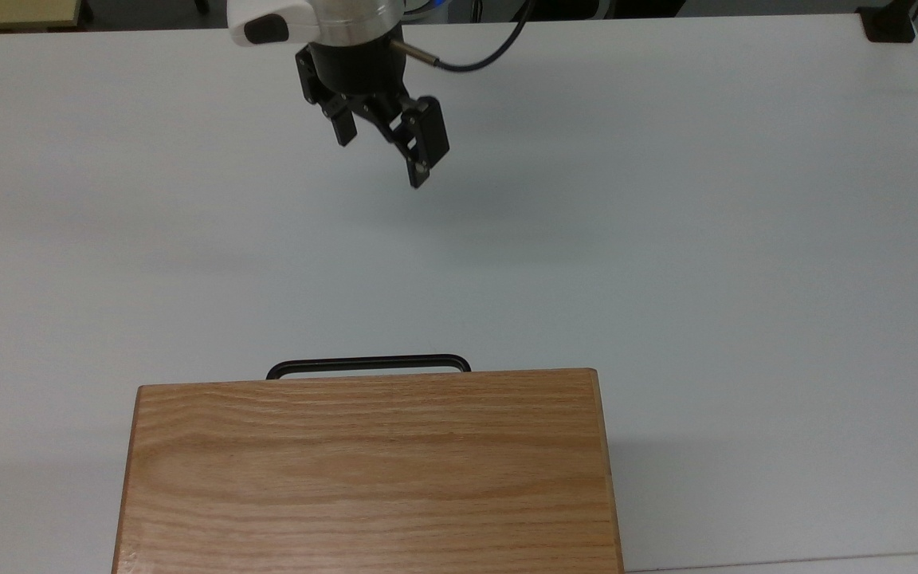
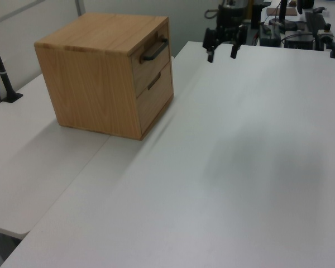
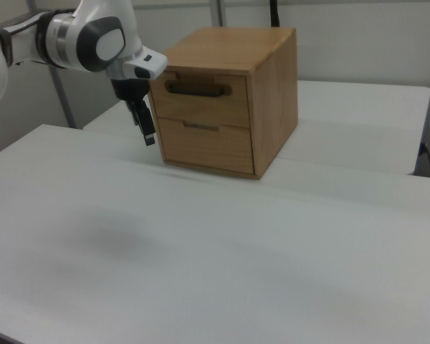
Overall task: Open the drawer by sliding it
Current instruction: 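Move the gripper toward the black handle of the upper drawer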
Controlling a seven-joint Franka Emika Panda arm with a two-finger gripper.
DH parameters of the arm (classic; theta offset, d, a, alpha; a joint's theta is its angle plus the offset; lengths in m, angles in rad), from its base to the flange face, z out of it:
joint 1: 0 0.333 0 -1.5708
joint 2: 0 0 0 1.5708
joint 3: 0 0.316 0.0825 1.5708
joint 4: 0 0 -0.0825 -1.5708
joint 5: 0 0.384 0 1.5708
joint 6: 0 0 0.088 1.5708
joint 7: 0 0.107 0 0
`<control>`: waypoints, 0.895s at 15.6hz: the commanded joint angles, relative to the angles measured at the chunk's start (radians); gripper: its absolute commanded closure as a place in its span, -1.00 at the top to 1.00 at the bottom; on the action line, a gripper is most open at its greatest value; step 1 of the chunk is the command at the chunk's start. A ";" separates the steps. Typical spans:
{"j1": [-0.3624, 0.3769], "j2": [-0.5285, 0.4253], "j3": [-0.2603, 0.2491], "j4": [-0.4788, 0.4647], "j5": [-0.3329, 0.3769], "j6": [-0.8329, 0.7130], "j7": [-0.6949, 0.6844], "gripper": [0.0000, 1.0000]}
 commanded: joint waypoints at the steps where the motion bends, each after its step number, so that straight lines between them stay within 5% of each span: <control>1: 0.006 0.038 -0.004 0.019 0.025 0.079 0.209 1.00; 6: 0.001 0.082 -0.004 0.018 0.025 0.337 0.487 1.00; 14: -0.002 0.153 -0.004 0.019 0.021 0.665 0.675 0.96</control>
